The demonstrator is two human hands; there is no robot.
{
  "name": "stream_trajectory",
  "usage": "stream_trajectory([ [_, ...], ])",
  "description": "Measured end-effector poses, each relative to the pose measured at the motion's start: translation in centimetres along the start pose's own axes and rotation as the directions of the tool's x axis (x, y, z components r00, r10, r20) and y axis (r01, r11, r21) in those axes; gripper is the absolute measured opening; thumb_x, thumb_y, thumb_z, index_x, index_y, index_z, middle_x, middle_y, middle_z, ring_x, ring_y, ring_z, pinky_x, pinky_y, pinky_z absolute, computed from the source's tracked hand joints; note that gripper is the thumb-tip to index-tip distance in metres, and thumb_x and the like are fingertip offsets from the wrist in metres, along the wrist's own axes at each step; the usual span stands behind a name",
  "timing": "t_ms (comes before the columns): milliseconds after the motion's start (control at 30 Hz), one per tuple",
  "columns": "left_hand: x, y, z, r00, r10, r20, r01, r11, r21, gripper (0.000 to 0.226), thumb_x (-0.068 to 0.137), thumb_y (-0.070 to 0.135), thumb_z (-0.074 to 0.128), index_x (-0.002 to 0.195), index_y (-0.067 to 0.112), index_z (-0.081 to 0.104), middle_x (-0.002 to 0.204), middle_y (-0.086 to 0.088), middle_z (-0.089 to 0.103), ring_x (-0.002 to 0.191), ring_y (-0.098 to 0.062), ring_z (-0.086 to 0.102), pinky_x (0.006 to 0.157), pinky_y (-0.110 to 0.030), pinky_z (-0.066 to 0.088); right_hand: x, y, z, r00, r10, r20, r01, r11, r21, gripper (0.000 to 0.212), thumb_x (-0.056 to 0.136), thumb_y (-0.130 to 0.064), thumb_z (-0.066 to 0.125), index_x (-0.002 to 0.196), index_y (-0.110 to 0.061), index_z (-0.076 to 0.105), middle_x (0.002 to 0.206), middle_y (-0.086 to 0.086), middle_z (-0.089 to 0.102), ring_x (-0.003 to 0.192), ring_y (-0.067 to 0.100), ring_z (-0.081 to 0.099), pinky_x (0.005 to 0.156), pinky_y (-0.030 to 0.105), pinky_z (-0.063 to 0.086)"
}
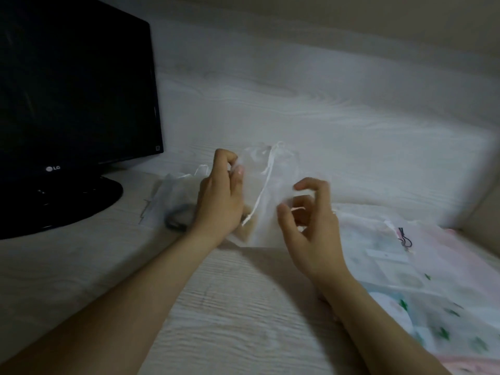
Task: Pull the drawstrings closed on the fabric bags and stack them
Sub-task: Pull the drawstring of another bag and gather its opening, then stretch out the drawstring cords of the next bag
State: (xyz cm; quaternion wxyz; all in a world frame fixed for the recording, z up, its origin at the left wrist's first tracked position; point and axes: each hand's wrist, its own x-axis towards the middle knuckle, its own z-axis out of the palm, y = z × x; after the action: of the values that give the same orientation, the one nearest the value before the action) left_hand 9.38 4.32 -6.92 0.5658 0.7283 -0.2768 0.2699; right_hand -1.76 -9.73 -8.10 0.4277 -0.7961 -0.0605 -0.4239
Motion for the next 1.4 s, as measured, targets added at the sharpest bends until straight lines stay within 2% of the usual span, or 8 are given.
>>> stream_trajectory([
  [200,1.0,-1.2,-1.8,0.964,-0.129,-0.234,0.217,0.890,0.402,0.009,0.112,0.027,0.039,0.115,0.020,0.042,0.087,0.000,0.054,0.072,-0.023,0.049,0.058,-0.035,0.035,-0.1,2.1,2.3,0.954,0.004,0.300,0.103,0.934,-0.341,0.049,0.099,-0.009,0.053,0.145,-0.023,0.049,0.135,-0.007,0.062,0.104,0.003,0.062,0.088,0.018,0.044],
  [400,1.5,-3.5,-2.9,0.948,-0.250,-0.198,0.314,0.619,0.720,0.043,0.095,0.012,0.059,0.135,0.013,0.043,0.136,-0.020,0.050,0.122,-0.041,0.048,0.092,-0.049,0.038,0.2,2.7,2.5,0.932,0.027,0.361,0.133,0.901,-0.412,0.053,0.095,-0.011,0.057,0.145,-0.022,0.048,0.129,0.003,0.062,0.112,0.011,0.058,0.090,0.021,0.040],
  [600,0.2,-2.8,-1.1,0.981,-0.192,0.031,0.095,0.616,0.782,0.046,0.102,0.041,0.049,0.142,0.019,0.048,0.146,-0.016,0.042,0.129,-0.039,0.037,0.104,-0.051,0.032,0.2,3.3,2.3,0.935,0.030,0.352,0.137,0.889,-0.438,0.050,0.091,-0.014,0.060,0.140,-0.024,0.052,0.114,-0.003,0.063,0.100,0.010,0.057,0.088,0.030,0.047],
  [833,-0.6,-4.8,-1.0,0.799,-0.500,0.333,-0.068,0.475,0.877,0.076,0.106,0.053,0.035,0.167,0.017,0.009,0.173,-0.022,0.005,0.153,-0.045,0.018,0.124,-0.054,0.019,0.1,3.7,1.8,0.920,0.101,0.379,0.096,0.879,-0.467,0.043,0.092,-0.016,0.059,0.134,-0.024,0.059,0.106,-0.007,0.065,0.094,0.008,0.057,0.082,0.024,0.044],
  [967,-0.7,-3.9,-0.8,0.852,-0.414,0.321,-0.087,0.493,0.866,0.056,0.100,0.043,0.050,0.148,0.017,0.040,0.160,-0.019,0.020,0.144,-0.044,0.023,0.118,-0.055,0.026,0.2,3.6,1.9,0.919,0.114,0.378,0.083,0.881,-0.466,0.039,0.092,-0.014,0.058,0.130,-0.022,0.062,0.100,-0.007,0.066,0.091,0.010,0.060,0.083,0.029,0.049],
  [1100,-1.3,-2.9,0.0,0.933,-0.064,0.354,-0.225,0.664,0.713,0.042,0.096,0.035,0.056,0.135,0.022,0.050,0.148,-0.009,0.034,0.136,-0.033,0.031,0.109,-0.047,0.029,0.2,3.1,1.7,0.941,0.061,0.333,0.113,0.871,-0.479,0.031,0.092,-0.010,0.056,0.119,-0.019,0.067,0.086,-0.009,0.067,0.086,0.015,0.064,0.079,0.035,0.050],
  [1300,-3.0,-2.1,1.9,0.731,0.047,0.680,-0.337,0.892,0.301,0.028,0.099,0.027,0.057,0.123,0.024,0.070,0.127,0.003,0.062,0.120,-0.022,0.056,0.107,-0.043,0.046,1.1,3.3,-1.8,0.992,0.078,0.103,0.036,0.600,-0.799,0.021,0.079,-0.017,0.058,0.098,-0.017,0.066,0.084,0.009,0.069,0.083,0.037,0.063,0.072,0.042,0.049],
  [1400,-4.0,-1.2,3.1,0.619,-0.024,0.785,-0.309,0.912,0.271,0.041,0.104,0.045,0.057,0.139,0.026,0.065,0.145,0.004,0.060,0.139,-0.019,0.051,0.116,-0.041,0.039,1.1,3.6,-3.8,0.968,0.248,-0.018,-0.110,0.362,-0.926,0.021,0.085,-0.018,0.058,0.105,-0.012,0.063,0.104,0.016,0.061,0.100,0.041,0.052,0.073,0.041,0.035],
])
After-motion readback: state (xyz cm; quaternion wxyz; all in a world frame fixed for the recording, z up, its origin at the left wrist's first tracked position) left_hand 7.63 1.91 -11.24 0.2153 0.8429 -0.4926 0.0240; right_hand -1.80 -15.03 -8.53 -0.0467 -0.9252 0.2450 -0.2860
